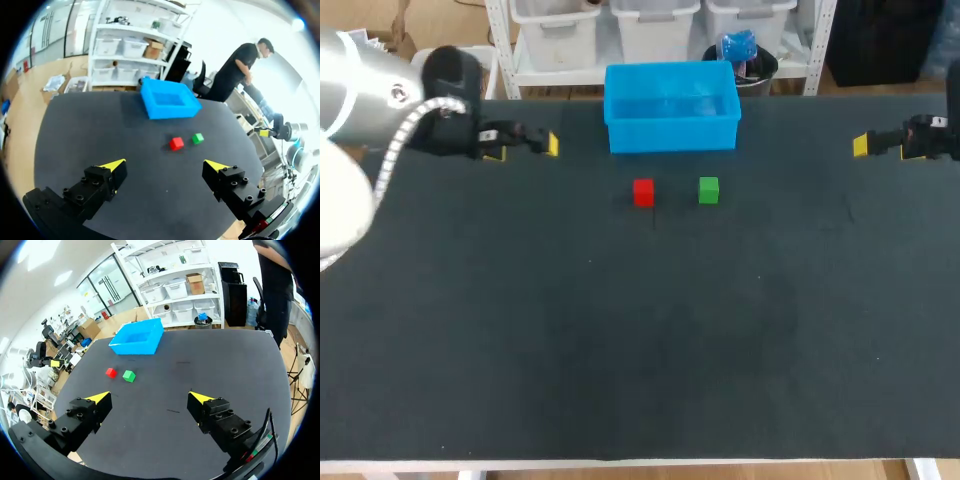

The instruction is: Use the left arm to pick the red cube and place it into the blue plastic box first, then use the right arm to grasp the green cube and put it into the same blue plastic box after the first action is fully finished.

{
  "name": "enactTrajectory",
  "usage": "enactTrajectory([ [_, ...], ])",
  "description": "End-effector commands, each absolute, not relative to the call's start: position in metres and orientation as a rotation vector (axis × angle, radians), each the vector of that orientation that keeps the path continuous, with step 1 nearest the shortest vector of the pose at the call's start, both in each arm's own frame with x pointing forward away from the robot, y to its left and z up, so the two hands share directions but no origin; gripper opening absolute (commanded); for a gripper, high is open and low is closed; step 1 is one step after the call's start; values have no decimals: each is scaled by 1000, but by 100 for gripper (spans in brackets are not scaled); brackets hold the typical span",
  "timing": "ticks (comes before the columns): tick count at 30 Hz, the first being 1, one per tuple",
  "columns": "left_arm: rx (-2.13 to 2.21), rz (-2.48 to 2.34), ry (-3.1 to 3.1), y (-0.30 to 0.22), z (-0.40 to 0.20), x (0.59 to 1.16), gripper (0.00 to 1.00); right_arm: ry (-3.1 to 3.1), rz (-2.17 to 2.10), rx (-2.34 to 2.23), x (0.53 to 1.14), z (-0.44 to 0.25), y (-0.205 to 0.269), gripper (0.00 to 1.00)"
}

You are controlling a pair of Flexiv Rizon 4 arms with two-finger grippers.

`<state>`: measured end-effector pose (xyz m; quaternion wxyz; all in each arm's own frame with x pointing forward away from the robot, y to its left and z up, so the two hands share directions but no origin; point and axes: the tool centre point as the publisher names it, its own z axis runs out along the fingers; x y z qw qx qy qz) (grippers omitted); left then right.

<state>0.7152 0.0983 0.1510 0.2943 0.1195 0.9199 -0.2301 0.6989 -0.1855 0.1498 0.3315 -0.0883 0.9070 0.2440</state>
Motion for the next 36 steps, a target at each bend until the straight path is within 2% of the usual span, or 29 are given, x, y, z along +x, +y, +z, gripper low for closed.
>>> enactTrajectory([
  [1, 315, -512, 2522, 84, 146, 728, 100, 2372, 635, -231, 699, 150, -185, 100],
  [30, 315, -512, 2522, 84, 146, 728, 100, 2372, 635, -231, 699, 150, -185, 100],
  [36, 415, -370, 2591, 55, 151, 747, 100, 2372, 635, -231, 699, 150, -185, 100],
])
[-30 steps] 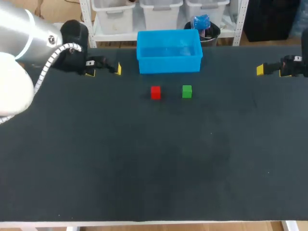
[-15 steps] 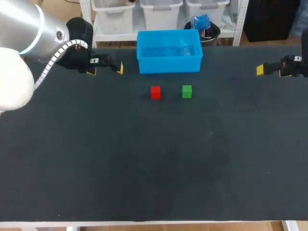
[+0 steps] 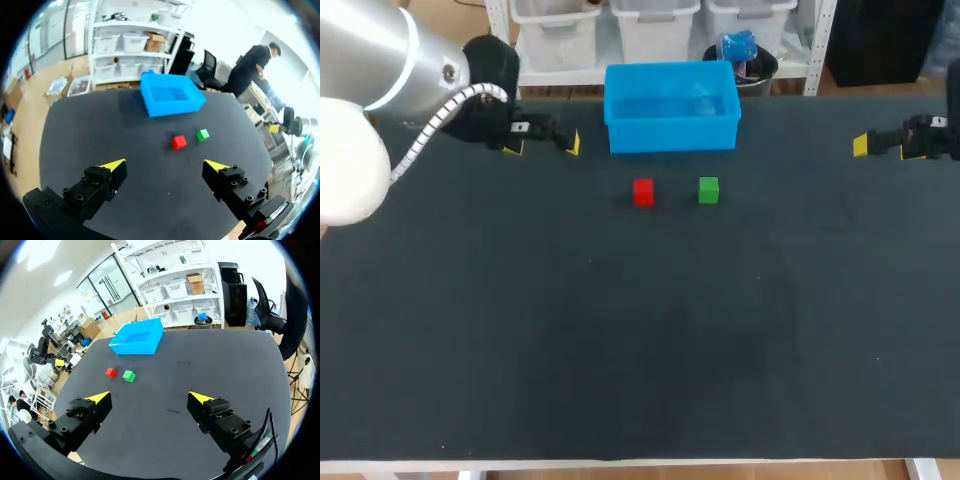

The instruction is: Use the left arm to pick the red cube and place it into the blue plastic box first, then use the right arm to grasp the green cube and put it into the same blue plastic box after the first action is fully finished.

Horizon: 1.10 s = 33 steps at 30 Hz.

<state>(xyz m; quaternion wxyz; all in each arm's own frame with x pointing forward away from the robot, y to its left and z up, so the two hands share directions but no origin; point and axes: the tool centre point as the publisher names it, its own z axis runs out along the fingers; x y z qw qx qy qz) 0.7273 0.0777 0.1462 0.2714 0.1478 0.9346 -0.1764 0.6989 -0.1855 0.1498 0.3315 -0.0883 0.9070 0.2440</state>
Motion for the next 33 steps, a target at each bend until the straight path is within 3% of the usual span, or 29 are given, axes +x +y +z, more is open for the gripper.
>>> enactTrajectory([
  [1, 420, -344, 2607, 51, 151, 749, 100, 2372, 635, -231, 699, 150, -185, 100],
  [33, 241, -185, 2801, 2, 111, 773, 100, 2372, 635, -231, 699, 150, -185, 100],
])
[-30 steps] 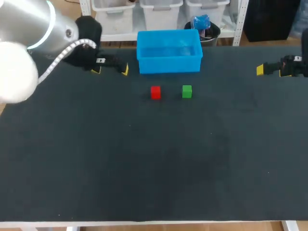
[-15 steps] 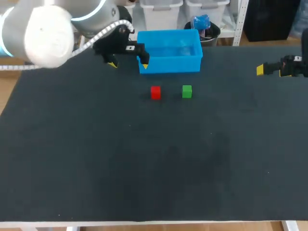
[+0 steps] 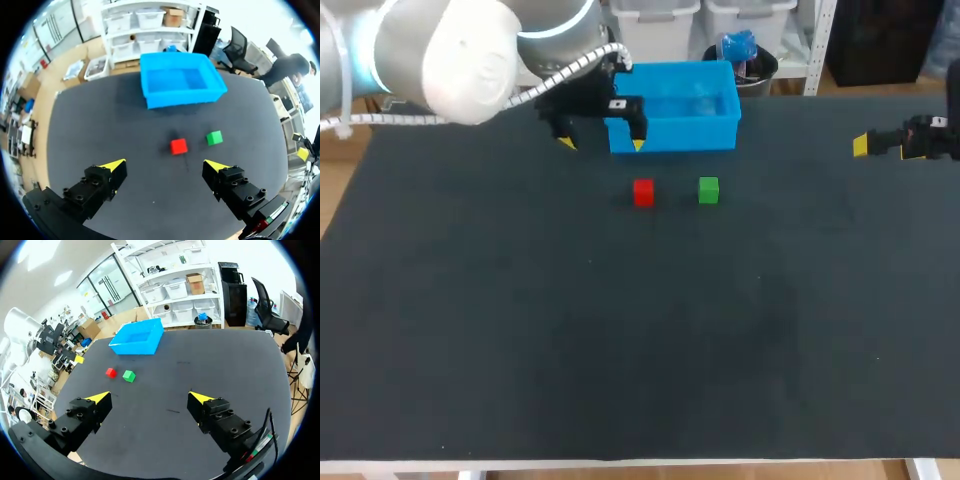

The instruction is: Use the left arm to pick the red cube and place it into the blue plastic box first, then use the right arm to grasp the green cube and put it into the same blue plastic box after the first action is fully finished.

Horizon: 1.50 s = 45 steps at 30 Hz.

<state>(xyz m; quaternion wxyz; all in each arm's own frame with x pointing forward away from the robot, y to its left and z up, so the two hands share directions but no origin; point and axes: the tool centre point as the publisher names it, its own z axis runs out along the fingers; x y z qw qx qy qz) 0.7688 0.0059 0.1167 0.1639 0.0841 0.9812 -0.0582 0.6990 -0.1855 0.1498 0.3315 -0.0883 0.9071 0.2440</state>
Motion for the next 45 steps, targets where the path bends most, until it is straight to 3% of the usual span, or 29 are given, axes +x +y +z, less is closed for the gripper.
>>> enactTrajectory([
  [1, 256, -172, 2807, 1, 110, 773, 100, 2372, 635, -231, 699, 150, -185, 100],
  [18, 245, -258, 2773, -1, 113, 773, 100, 2372, 635, -231, 699, 150, -185, 100],
  [45, 82, -165, 2979, -20, 30, 781, 100, 2372, 635, -231, 699, 150, -185, 100],
])
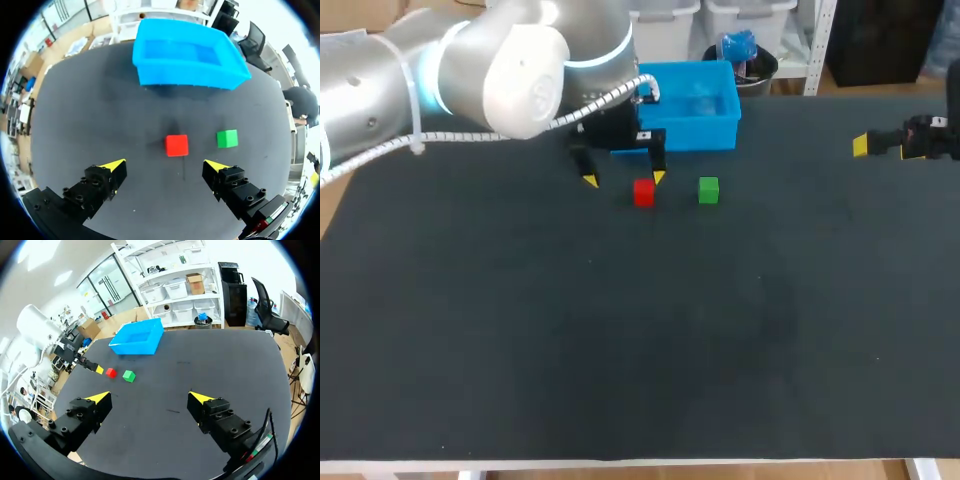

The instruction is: Use the left arm to pick the red cube and place it into the blue plastic box first, then use the right arm to grasp the green cube and put it into the same blue plastic box after the first action is fully finished.

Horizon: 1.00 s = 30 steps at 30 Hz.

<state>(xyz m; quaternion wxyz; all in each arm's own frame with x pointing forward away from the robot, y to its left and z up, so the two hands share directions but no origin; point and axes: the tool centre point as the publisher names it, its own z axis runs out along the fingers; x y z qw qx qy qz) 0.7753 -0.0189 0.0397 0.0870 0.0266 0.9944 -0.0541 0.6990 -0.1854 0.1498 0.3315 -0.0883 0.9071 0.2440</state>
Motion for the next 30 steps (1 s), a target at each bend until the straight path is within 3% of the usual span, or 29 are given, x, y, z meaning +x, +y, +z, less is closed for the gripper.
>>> enactTrajectory([
  [1, 82, -164, 2981, -20, 28, 781, 100, 2372, 635, -231, 699, 150, -185, 100],
  [30, 106, -167, 3000, -24, 12, 789, 100, 2372, 635, -231, 699, 150, -185, 100],
])
